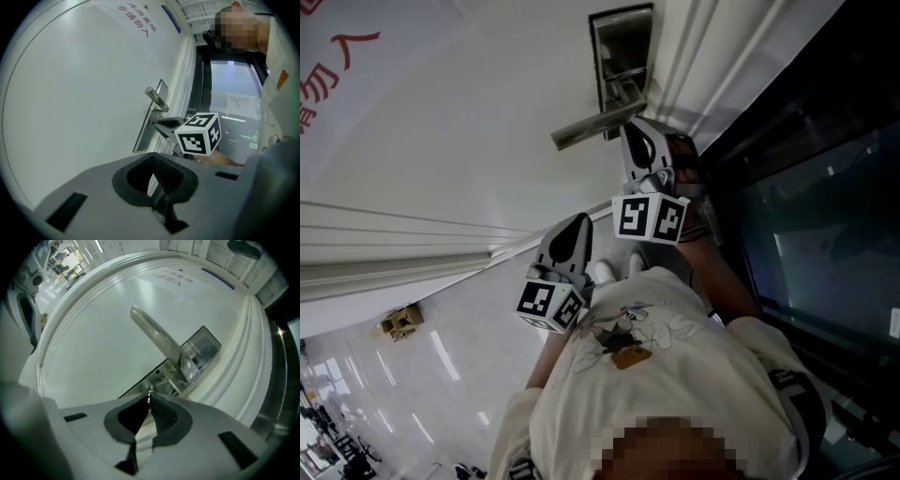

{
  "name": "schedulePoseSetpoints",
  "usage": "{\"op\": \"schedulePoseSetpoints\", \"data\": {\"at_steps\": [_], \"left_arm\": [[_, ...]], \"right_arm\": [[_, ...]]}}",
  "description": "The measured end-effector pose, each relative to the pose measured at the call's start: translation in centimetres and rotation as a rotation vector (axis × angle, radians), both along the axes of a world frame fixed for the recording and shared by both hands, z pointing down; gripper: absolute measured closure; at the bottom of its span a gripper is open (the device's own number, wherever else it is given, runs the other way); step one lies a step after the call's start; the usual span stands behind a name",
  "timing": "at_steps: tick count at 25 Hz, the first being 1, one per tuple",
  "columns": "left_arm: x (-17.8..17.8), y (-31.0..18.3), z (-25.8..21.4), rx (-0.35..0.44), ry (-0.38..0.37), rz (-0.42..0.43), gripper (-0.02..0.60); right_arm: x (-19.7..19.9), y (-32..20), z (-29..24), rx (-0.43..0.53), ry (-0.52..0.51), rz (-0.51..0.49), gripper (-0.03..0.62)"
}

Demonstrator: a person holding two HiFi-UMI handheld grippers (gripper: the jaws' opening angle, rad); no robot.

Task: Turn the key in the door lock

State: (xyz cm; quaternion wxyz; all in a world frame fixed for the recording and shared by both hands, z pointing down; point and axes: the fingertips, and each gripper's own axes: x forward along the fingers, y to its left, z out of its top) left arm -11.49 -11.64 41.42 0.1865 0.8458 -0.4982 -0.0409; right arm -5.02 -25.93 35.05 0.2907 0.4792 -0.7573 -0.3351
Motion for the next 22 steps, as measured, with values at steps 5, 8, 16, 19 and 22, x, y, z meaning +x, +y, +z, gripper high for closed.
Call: {"op": "schedulePoseSetpoints", "data": {"at_steps": [5, 8, 16, 19, 22], "left_arm": [[0.04, 0.11, -0.01, 0.0, 0.001, 0.0, 0.577], [0.14, 0.14, -0.05, 0.0, 0.001, 0.001, 0.577], [0.1, 0.28, -0.08, 0.0, -0.001, -0.002, 0.577], [0.35, 0.29, -0.17, 0.001, -0.001, 0.002, 0.577], [0.59, 0.36, -0.17, 0.002, -0.001, 0.005, 0.577]], "right_arm": [[0.11, 0.0, -0.17, -0.012, -0.072, -0.001, 0.574], [0.18, -0.03, -0.26, -0.022, -0.122, -0.005, 0.576], [0.44, -0.19, -0.47, -0.125, -0.37, -0.045, 0.574], [0.42, -0.23, -0.53, -0.152, -0.428, -0.061, 0.574], [0.43, -0.24, -0.54, -0.171, -0.474, -0.073, 0.574]]}}
